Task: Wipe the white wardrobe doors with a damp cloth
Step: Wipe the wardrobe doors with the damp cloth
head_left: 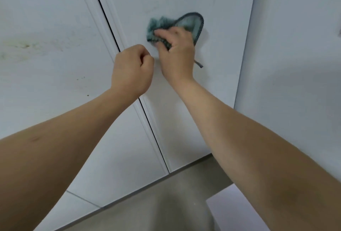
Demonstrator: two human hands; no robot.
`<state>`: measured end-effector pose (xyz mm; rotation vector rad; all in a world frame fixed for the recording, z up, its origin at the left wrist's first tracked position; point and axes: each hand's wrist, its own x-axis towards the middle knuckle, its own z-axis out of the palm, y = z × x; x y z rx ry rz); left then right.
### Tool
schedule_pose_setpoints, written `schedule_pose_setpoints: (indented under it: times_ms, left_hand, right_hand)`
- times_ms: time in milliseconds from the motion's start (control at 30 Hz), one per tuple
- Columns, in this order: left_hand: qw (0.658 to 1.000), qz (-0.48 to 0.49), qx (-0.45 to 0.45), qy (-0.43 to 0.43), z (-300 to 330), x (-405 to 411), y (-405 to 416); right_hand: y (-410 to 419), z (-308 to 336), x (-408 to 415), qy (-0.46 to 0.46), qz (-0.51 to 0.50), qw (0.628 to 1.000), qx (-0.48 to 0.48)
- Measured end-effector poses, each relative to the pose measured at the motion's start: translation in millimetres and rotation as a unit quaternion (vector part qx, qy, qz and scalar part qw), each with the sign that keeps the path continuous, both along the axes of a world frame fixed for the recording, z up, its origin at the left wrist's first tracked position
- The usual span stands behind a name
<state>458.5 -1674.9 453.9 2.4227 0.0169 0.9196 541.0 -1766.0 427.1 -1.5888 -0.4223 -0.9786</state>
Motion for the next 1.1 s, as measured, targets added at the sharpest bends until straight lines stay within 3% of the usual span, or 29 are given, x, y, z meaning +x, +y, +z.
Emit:
schedule_pose_setpoints:
  times_ms: [100, 200, 333, 433, 567, 633, 767, 933, 1100]
  left_hand:
    - [1.000, -0.001, 0.013, -0.006, -1, -5, 10]
    - [0.996, -0.016, 0.083, 0.031, -12, -5, 8]
    - [0.981, -0.041, 0.127, 0.140, -34, 7, 0]
    - [0.956, -0.065, 0.155, 0.240, -41, 19, -4]
    - [0.940, -0.093, 0.153, 0.289, -34, 30, -2]
    - [0.935, -0.109, 0.148, 0.302, -30, 34, 2]
    - [0.919, -0.139, 0.181, 0.321, -27, 34, 8]
    - [0.906, -0.154, 0.223, 0.325, -24, 39, 8]
    - [0.876, -0.166, 0.306, 0.334, -23, 39, 3]
  right_hand:
    - [11, -57, 1, -0.045, -0.021, 0.996, -0.070]
    - [17, -116, -8, -0.056, -0.002, 0.990, -0.126]
    - [18, -181, -24, -0.025, 0.000, 0.965, -0.261]
    - [8, -198, -27, 0.053, -0.006, 0.954, -0.295]
    - [-12, -176, -15, 0.214, -0.061, 0.971, -0.083]
    - [-26, -155, -3, 0.238, -0.131, 0.962, 0.000]
    - [-26, -133, 12, 0.301, -0.167, 0.936, 0.067]
    - [34, -149, -26, 0.324, -0.114, 0.921, 0.185]
    - [68, -172, -62, 0.368, -0.025, 0.919, 0.141]
